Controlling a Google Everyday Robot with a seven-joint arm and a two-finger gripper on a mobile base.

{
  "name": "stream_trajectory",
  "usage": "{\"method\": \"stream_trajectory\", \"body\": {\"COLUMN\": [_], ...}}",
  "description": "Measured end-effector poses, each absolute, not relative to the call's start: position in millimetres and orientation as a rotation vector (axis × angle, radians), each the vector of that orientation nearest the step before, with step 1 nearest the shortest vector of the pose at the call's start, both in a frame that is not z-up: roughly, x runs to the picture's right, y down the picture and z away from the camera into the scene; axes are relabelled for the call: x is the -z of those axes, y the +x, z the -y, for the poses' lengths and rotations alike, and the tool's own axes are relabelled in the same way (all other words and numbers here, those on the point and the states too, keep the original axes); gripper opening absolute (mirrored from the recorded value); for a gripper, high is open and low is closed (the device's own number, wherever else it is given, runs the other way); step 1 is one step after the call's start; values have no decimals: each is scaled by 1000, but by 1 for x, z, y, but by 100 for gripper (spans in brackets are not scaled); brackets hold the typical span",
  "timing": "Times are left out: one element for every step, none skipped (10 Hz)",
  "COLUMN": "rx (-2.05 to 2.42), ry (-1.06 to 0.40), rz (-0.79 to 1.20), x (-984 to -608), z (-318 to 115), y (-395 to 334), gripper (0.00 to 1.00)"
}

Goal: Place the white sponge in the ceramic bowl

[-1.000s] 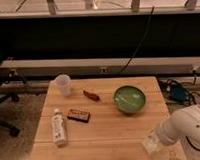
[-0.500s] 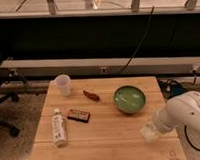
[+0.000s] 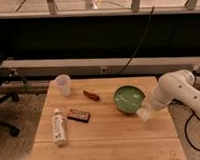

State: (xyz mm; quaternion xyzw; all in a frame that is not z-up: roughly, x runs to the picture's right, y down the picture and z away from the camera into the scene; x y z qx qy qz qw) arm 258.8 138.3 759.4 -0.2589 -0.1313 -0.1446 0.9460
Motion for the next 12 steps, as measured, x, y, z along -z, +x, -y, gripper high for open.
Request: {"method": "stream_trajectory", "body": {"rx": [296, 298, 301, 308, 324, 331, 335, 337, 337, 337, 337, 337], "ry": [-518, -514, -513, -509, -505, -494, -485, -473, -462, -457, -450, -439], "rz": [270, 273, 278, 289, 307, 320, 328, 338, 346, 351, 361, 372], "x": [-774, -784, -790, -800, -810, -815, -817, -821, -825, -827, -829, -830], "z": [-120, -108, -102, -95, -90, -89, -88, -87, -85, -84, -83, -80], "y": [259, 258, 257, 253, 242, 235, 233, 231, 228, 227, 225, 223], "gripper": [0, 0, 0, 0, 2, 10, 18, 30, 40, 48, 60, 70]}}
